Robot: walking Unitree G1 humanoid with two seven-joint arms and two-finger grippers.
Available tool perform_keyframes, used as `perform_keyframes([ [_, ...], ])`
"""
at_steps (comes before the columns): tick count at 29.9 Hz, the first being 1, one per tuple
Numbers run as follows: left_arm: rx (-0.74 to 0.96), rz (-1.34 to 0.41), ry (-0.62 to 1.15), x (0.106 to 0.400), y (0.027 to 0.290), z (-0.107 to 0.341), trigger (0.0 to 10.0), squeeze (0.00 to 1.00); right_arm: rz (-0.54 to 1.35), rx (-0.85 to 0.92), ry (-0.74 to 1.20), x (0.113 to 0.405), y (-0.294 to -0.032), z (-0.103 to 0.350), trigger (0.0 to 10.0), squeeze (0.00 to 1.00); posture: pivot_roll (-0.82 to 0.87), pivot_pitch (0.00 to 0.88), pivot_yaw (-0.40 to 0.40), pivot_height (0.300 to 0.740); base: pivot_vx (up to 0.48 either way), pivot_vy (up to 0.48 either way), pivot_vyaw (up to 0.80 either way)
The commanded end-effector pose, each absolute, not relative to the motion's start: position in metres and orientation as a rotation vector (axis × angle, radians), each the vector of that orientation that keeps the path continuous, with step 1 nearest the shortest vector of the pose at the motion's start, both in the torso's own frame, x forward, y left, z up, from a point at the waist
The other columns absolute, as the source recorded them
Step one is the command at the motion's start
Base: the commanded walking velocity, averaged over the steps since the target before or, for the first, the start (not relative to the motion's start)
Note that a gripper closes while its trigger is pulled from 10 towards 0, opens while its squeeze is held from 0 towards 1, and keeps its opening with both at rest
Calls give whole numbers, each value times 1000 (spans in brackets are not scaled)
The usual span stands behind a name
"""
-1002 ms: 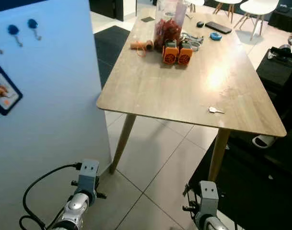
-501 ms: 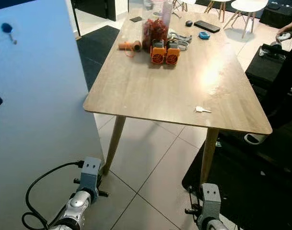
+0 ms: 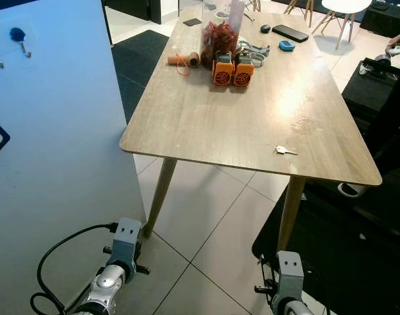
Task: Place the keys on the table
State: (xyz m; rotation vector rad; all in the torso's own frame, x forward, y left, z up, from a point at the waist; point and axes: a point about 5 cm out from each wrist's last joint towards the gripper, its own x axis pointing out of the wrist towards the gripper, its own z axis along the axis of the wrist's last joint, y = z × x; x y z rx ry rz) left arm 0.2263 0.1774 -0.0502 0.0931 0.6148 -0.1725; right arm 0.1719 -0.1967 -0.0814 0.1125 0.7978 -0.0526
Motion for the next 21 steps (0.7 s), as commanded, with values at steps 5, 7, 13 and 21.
perform_keyframes([
  [5, 63, -188, 632, 221, 171, -54, 10000, 0, -53, 108, 801, 170, -198, -82, 10000, 0, 54, 55, -26, 740, 267, 0, 0],
  [7, 62, -189, 632, 221, 170, -54, 10000, 0, -52, 107, 801, 170, -198, -82, 10000, 0, 54, 55, -27, 740, 285, 0, 0],
  [13, 59, -190, 630, 221, 170, -54, 10000, 0, -49, 102, 804, 168, -198, -82, 10000, 0, 53, 56, -27, 740, 335, 0, 0],
  [21, 58, -188, 629, 220, 171, -54, 10000, 0, -44, 98, 804, 169, -197, -82, 10000, 0, 54, 58, -28, 740, 316, 0, 0],
])
